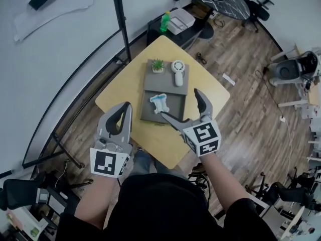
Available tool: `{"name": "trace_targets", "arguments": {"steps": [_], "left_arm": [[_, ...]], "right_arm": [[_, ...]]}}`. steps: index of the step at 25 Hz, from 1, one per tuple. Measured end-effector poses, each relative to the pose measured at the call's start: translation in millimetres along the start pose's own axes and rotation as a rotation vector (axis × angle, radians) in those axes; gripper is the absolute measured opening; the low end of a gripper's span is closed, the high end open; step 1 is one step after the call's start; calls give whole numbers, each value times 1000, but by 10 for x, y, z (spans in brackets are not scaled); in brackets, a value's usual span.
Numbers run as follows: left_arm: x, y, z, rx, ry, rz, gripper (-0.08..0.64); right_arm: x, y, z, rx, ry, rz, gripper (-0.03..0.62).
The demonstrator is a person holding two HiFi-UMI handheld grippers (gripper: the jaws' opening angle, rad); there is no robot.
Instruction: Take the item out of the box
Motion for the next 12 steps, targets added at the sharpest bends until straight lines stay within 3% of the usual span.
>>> {"name": "trace_targets", "arguments": {"steps": [2,6,12], "left_arm": [[6,119,16,0,-10,45,0],[9,223,79,-16,-32,38,0],[-62,344,267,-40,-75,65,0]], "right_arm": [[232,169,54,28,-59,77,591],[667,570,193,72,-160,230,588],[1180,1165,292,180,-232,453,577]]}}
Point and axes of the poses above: the fingertips, and each gripper's own axes: x forward along the fingers, z to its left, y out of its underside, the point moved 3 cm from there along -x, backward along the fingers, and after that the axes turned 13 degrees about -x, right-handed, at the moved point
